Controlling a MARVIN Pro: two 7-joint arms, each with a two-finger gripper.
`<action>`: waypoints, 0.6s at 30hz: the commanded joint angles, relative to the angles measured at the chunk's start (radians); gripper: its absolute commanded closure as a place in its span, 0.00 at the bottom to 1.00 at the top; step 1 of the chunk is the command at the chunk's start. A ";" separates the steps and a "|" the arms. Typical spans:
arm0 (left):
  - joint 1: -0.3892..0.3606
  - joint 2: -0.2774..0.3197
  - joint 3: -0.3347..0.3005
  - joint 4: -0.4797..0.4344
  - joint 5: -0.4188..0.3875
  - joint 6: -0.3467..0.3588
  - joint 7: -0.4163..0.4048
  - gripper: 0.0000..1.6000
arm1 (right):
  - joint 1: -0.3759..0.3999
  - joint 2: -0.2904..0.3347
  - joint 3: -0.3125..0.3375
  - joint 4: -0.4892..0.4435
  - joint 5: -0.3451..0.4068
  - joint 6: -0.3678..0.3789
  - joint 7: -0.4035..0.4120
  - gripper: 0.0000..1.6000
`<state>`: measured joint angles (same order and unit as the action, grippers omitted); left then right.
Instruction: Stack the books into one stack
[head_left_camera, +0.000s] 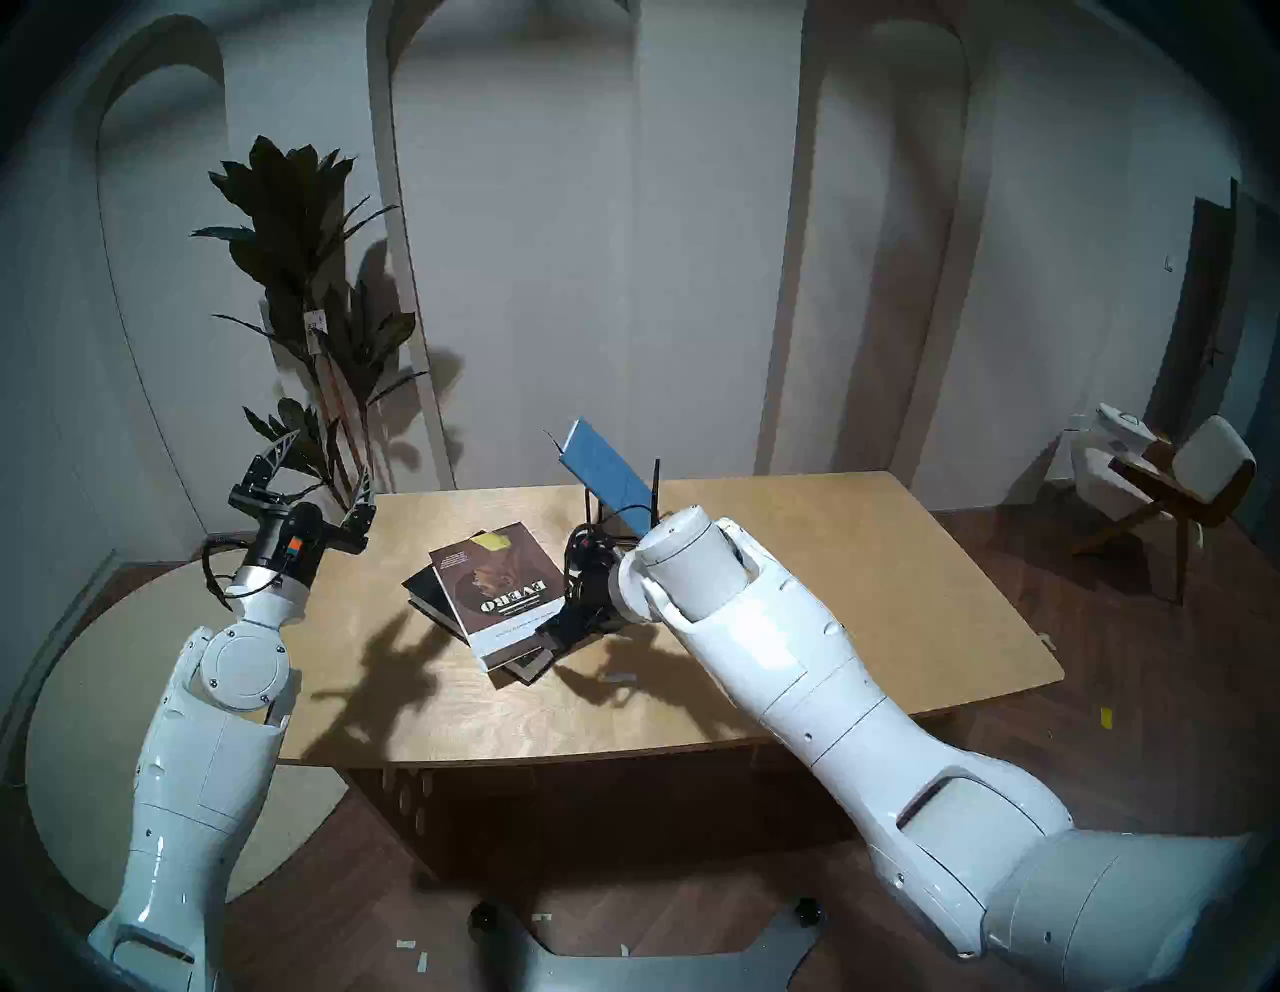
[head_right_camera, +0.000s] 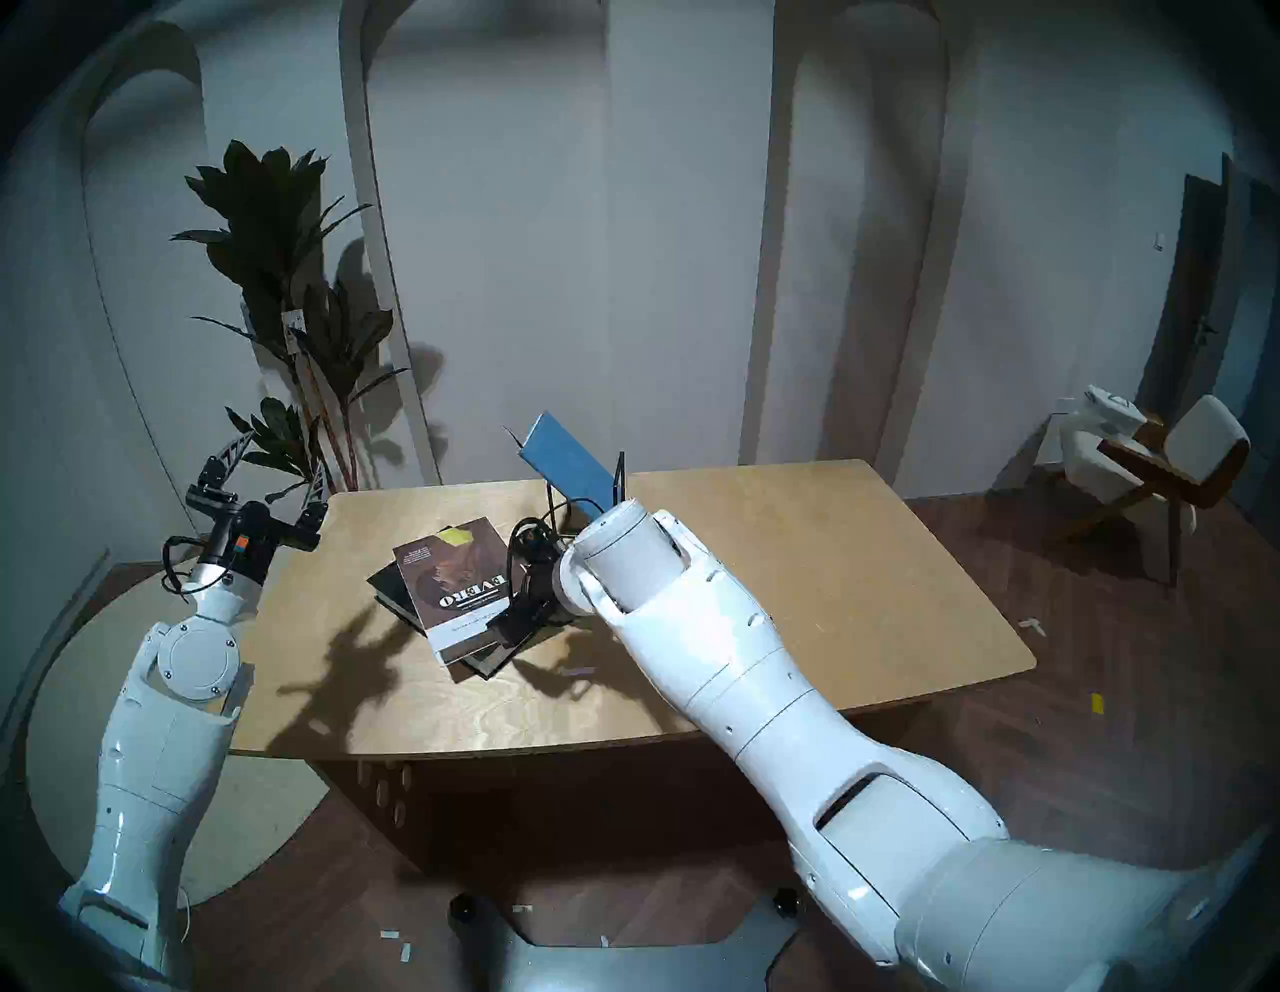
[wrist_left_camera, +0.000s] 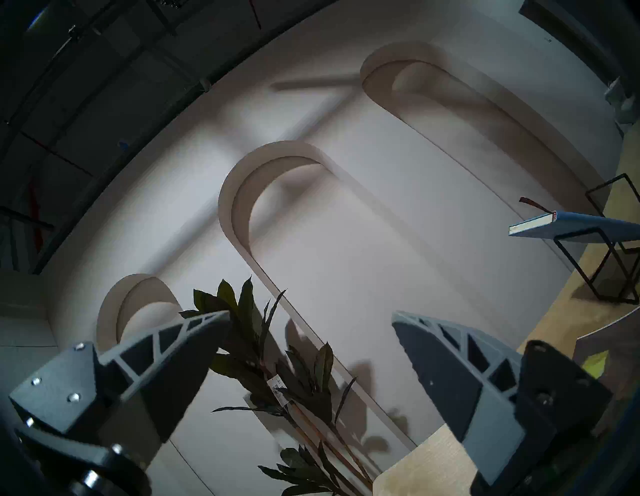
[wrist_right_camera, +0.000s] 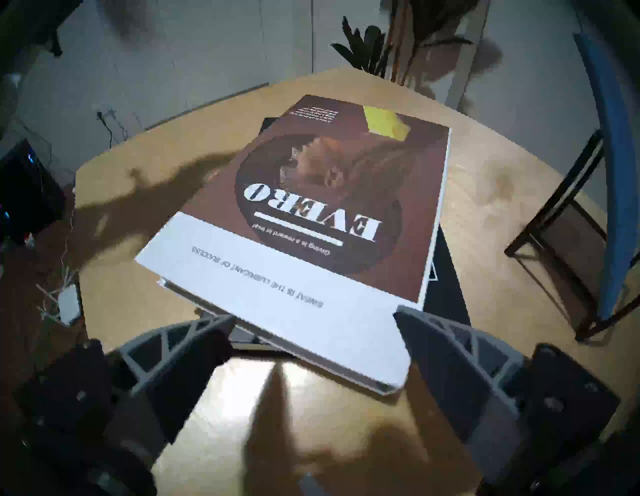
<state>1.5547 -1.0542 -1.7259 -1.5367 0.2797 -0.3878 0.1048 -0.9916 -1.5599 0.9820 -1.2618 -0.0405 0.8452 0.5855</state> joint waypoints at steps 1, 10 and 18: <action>-0.008 0.004 -0.008 -0.025 -0.002 0.002 0.002 0.00 | -0.058 -0.050 0.040 -0.116 -0.006 -0.052 -0.104 0.00; -0.010 0.005 -0.006 -0.022 -0.001 0.007 0.003 0.00 | -0.029 -0.053 0.159 -0.208 0.055 -0.060 -0.127 0.00; -0.010 0.004 -0.005 -0.018 0.001 0.007 0.003 0.00 | -0.004 -0.021 0.227 -0.317 0.020 -0.142 -0.211 0.00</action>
<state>1.5564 -1.0541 -1.7260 -1.5389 0.2813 -0.3764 0.1053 -1.0297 -1.5889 1.1581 -1.4800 -0.0003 0.7665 0.4290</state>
